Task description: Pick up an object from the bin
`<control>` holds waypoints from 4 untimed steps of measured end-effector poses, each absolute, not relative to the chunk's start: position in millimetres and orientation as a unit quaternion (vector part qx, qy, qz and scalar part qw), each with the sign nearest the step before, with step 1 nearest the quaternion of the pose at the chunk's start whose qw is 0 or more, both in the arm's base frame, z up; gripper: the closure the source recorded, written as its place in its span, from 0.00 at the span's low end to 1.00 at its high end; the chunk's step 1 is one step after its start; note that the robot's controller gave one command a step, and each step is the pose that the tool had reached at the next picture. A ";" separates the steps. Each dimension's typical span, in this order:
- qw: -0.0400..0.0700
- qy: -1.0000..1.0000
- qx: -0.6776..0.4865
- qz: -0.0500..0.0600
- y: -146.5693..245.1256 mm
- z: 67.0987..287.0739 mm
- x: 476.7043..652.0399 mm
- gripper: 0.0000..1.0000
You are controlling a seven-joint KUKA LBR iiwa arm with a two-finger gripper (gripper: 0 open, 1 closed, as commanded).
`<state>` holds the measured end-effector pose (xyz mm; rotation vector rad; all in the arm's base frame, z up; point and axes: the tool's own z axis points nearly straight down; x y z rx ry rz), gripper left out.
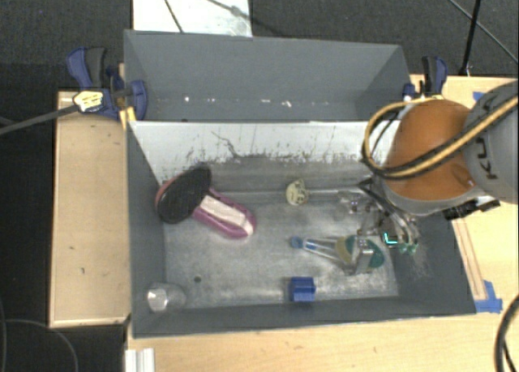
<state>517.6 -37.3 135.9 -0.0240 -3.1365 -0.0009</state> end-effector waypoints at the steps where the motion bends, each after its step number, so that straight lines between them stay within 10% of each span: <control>1: 0.000 -1.000 -0.020 -0.001 -32.6 66.4 553.8 0.00; 2: -0.002 -1.000 -0.019 0.000 -33.2 70.3 554.3 1.00; 3: -0.005 -1.000 -0.016 0.000 -32.9 153.6 557.0 1.00; 4: -0.003 -0.988 0.157 0.001 -138.1 173.8 550.1 1.00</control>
Offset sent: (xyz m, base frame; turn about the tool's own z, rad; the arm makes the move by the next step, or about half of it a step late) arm 0.0360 0.0040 -0.0659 0.0255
